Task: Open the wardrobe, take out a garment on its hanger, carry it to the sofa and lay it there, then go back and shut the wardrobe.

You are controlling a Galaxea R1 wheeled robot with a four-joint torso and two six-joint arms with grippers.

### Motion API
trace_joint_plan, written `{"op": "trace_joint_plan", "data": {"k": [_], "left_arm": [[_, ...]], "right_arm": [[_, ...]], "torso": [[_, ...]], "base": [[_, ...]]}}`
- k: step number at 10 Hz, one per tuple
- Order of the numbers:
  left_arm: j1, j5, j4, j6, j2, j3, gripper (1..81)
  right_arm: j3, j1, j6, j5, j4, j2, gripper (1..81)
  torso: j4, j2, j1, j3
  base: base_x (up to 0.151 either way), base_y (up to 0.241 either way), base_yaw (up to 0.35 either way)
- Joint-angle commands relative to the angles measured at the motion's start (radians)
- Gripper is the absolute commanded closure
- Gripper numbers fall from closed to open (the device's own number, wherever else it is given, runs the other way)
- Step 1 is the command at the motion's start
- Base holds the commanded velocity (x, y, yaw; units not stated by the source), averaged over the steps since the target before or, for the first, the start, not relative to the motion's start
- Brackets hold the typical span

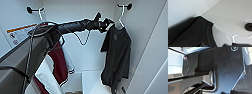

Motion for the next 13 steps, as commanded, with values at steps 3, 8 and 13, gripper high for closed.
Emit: {"op": "trace_joint_plan", "data": {"k": [3,8,13], "left_arm": [[-0.213,-0.056,0.022,0.003,0.01,0.04,1.0],[-0.217,-0.057,0.104,0.003,0.1,-0.055,1.0],[-0.219,-0.09,0.144,0.003,0.127,-0.1,1.0]], "right_arm": [[0.009,0.028,0.001,-0.049,0.006,0.009,1.0],[0.009,0.023,0.001,-0.052,0.006,0.012,1.0],[0.009,0.018,0.004,-0.052,0.006,0.027,1.0]], "torso": [[0.0,0.0,0.0,0.0],[0.0,0.0,0.0,0.0],[0.0,0.0,0.0,0.0]], "base": [[0.0,0.0,0.0],[0.0,0.0,0.0],[0.0,0.0,0.0]]}}
